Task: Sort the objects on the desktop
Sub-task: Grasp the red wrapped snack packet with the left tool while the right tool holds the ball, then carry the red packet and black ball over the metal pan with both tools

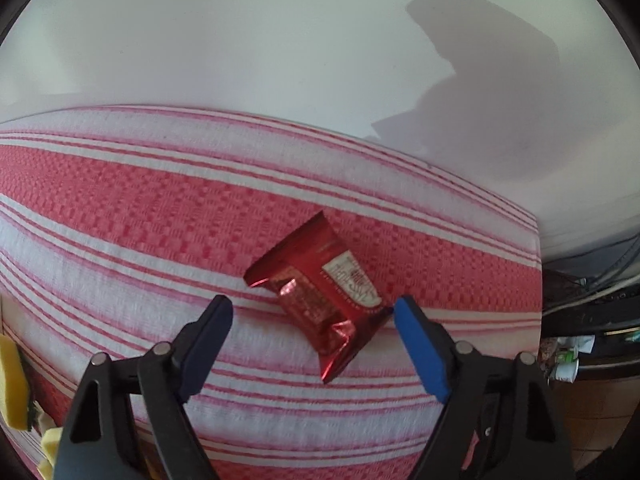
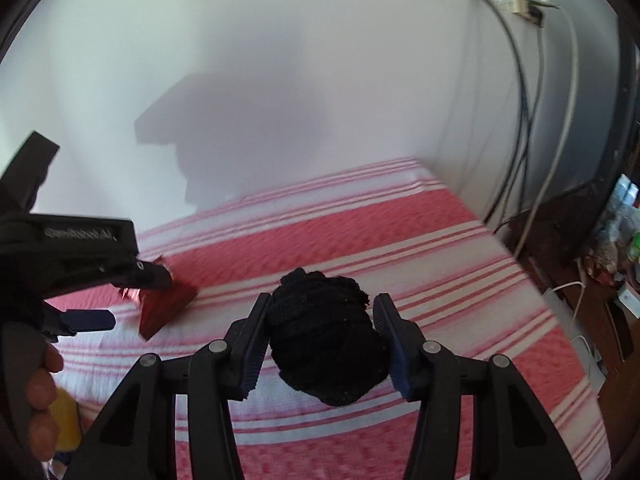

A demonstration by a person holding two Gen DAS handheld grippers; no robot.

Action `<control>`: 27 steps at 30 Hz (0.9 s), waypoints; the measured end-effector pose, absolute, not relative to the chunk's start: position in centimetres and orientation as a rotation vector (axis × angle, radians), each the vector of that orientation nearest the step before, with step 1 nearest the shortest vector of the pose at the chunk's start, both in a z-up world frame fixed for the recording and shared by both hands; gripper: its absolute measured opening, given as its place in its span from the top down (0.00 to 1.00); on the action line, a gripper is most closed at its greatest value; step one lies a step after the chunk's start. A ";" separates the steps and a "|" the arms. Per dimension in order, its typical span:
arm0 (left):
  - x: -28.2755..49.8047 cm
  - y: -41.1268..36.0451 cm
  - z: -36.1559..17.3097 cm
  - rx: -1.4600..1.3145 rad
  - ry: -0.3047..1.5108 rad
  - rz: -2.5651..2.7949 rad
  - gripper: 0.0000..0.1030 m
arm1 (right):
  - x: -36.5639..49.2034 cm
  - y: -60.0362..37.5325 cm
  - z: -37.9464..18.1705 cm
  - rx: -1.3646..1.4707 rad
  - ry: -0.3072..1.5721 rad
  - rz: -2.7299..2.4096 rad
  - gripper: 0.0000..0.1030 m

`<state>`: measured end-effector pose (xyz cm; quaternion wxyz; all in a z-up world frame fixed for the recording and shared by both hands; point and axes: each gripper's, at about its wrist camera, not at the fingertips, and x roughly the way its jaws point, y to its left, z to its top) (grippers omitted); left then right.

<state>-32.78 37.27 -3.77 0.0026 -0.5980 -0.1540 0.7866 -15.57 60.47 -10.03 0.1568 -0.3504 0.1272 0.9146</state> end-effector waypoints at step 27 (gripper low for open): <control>-30.3 36.5 1.1 -1.592 -0.371 2.450 0.59 | -15.1 65.0 -10.1 -0.918 0.564 2.498 0.48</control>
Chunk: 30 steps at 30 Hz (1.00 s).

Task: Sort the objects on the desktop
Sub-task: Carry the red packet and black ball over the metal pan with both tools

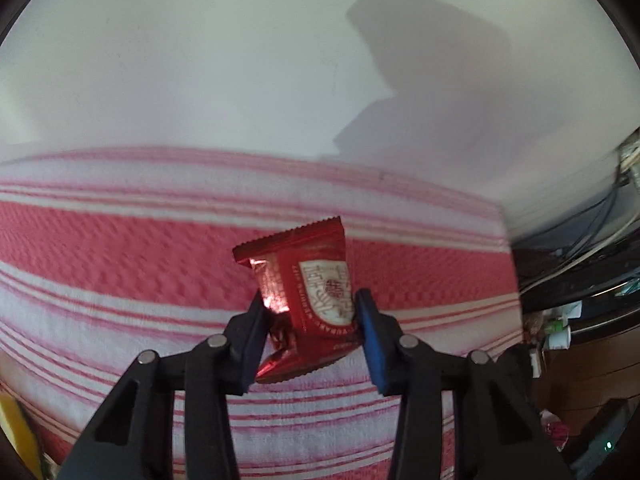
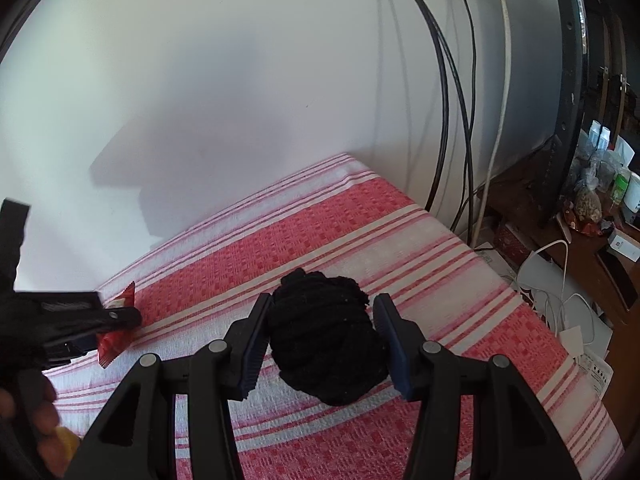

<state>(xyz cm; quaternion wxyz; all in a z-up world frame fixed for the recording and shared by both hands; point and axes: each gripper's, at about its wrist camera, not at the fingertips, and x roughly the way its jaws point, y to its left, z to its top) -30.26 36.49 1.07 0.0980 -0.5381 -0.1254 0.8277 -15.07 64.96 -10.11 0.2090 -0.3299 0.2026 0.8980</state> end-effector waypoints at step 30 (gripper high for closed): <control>-7.2 26.8 5.1 -0.992 0.168 2.731 0.59 | -7.4 52.2 -8.1 -0.744 0.244 2.667 0.48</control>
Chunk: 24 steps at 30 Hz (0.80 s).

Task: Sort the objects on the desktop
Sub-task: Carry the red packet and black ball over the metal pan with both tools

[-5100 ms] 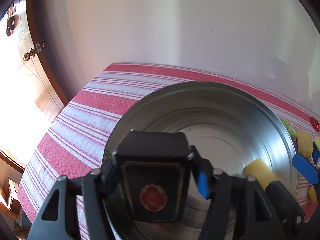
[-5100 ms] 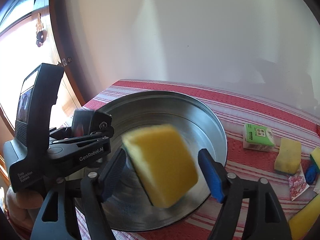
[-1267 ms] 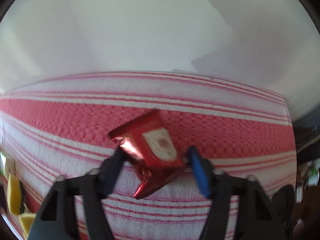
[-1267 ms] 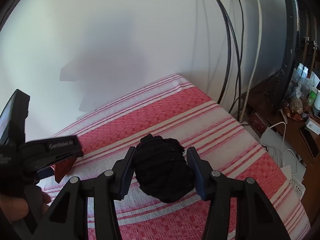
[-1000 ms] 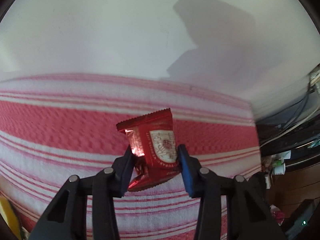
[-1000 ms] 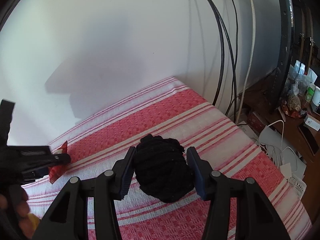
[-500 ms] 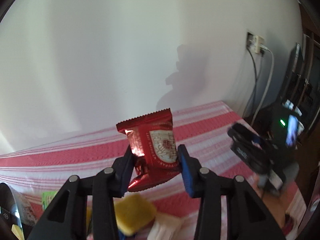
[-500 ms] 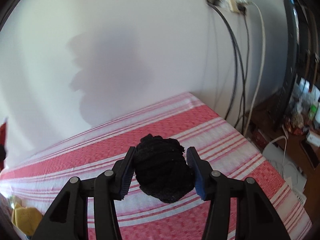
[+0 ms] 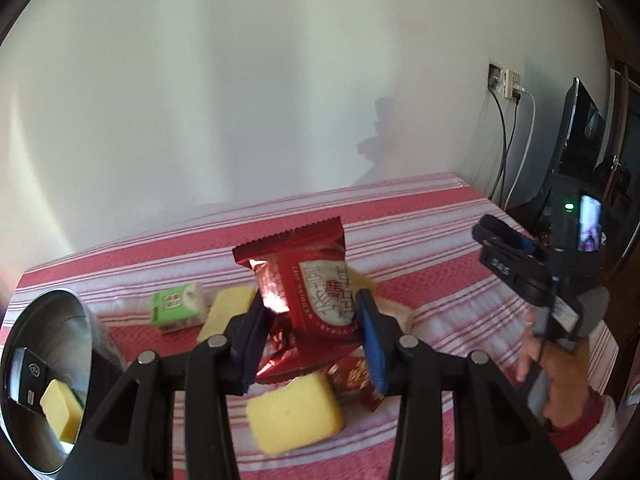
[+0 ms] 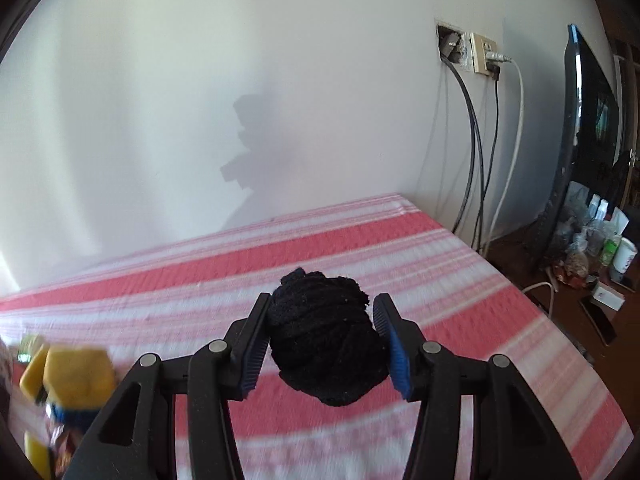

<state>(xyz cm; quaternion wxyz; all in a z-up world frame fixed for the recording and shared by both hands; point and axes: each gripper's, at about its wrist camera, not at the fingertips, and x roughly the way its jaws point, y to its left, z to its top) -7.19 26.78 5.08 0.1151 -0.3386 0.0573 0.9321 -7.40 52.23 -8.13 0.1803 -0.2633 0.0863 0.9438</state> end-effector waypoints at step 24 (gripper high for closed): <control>-0.7 11.7 0.5 -0.860 0.044 2.877 0.59 | 2.8 30.6 -4.8 -0.613 0.225 2.983 0.47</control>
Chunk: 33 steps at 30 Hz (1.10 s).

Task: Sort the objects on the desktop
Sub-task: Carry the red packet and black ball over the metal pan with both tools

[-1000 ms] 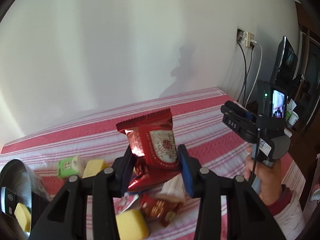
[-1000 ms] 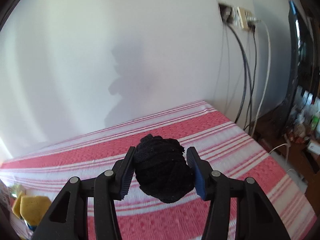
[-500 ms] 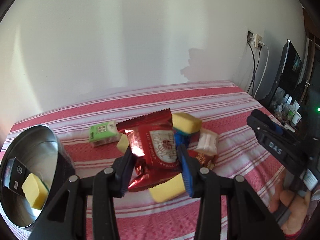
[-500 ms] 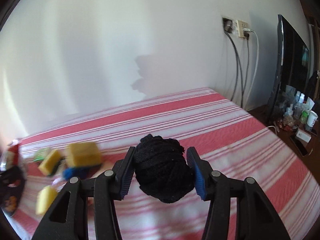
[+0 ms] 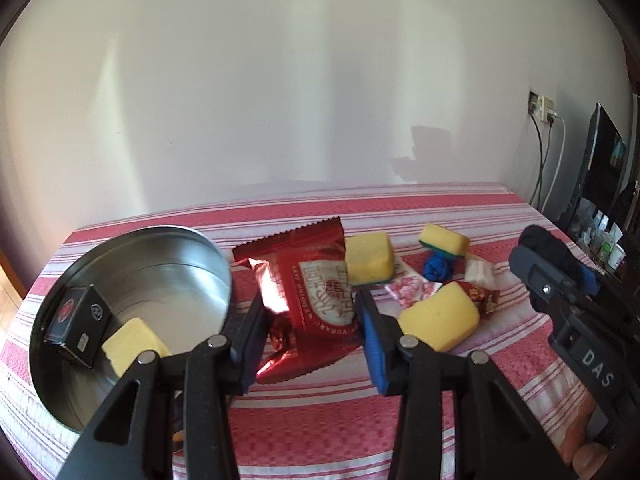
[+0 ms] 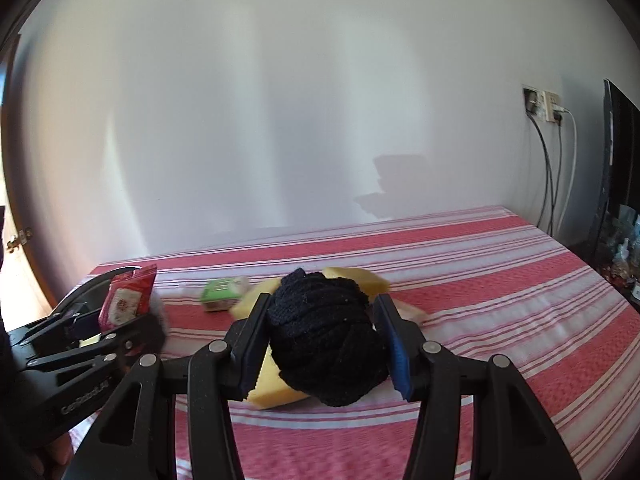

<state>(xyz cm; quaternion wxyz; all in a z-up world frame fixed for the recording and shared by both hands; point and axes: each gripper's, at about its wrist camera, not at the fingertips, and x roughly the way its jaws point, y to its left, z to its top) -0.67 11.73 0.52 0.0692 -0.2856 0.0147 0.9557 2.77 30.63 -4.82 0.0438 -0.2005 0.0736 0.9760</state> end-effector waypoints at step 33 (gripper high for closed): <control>1.3 -3.1 0.0 -0.863 -0.171 3.077 0.59 | 2.4 16.3 -3.5 -0.603 0.003 3.281 0.47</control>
